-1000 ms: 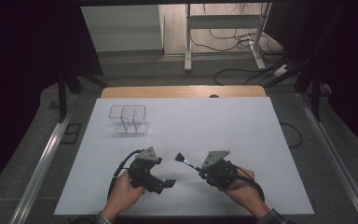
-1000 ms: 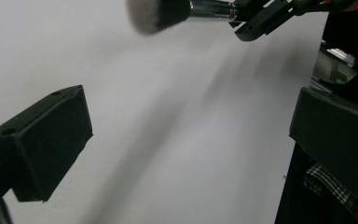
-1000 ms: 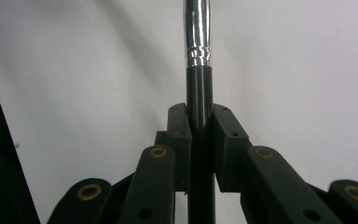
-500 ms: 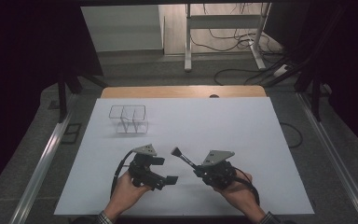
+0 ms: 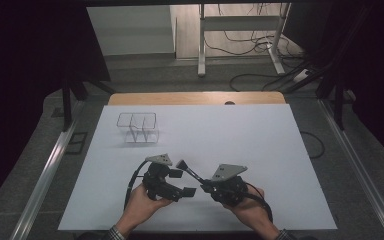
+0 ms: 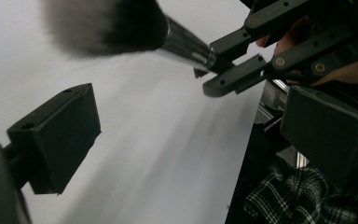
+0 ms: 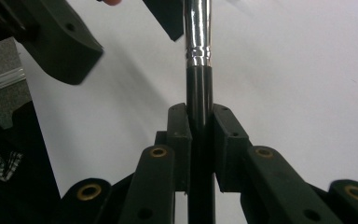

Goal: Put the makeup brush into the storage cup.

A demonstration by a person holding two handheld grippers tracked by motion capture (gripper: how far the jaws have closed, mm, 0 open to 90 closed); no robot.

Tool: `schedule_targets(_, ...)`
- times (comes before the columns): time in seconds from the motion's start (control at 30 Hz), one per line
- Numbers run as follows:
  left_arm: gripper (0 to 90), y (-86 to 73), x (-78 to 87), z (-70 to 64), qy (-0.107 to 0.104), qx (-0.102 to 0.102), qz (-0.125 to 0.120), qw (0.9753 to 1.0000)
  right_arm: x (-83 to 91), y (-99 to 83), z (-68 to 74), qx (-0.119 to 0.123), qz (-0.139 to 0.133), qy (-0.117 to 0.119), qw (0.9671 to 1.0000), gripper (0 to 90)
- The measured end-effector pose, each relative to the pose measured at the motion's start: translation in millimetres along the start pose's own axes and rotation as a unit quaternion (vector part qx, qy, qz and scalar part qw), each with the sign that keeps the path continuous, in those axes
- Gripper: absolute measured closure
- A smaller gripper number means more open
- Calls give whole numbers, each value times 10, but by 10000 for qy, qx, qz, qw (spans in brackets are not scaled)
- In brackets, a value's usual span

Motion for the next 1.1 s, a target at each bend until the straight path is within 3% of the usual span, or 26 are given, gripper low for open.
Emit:
schedule_targets(0.23, 153, 6, -20, -25, -151, 22, 13, 9999, -27, 8, 55, 16, -42, 64, 10000, 782)
schedule_targets(0.57, 365, 49, 16, -41, -441, 292, -201, 9984, -52, 11, 114, 70, -90, 185, 9998, 781)
schedule_targets(0.7, 504, 44, 31, -24, -498, 421, -217, 9976, -70, 3, 145, 106, -70, 236, 9996, 779)
schedule_targets(0.77, 620, 44, 48, -4, -523, 514, -258, 9970, -77, -4, 157, 101, -40, 272, 9996, 776)
schedule_targets(0.83, 729, 60, 67, -27, -864, 693, -356, 9932, -92, -24, 174, 112, 27, 321, 9994, 770)
schedule_targets(0.87, 762, 66, 66, -35, -862, 702, -379, 9931, -102, -37, 181, 140, 74, 327, 9993, 767)
schedule_targets(0.93, 767, 70, 71, -44, -757, 584, -352, 9948, -118, -57, 195, 103, 162, 374, 9991, 703)
schedule_targets(1.1, 769, 117, 139, -10, -559, 442, -450, 9964, -123, -83, 137, 19, 238, 239, 9994, 444)
Point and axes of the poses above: each handheld gripper's, and its own axes: x roughly backward along the jaws, y roughly out of its top, z roughly to its left, the point moved 9 cm from there along -x, roughly forward along the jaws, and after that the axes turned 14 degrees about -z, right-handed, at the moved point
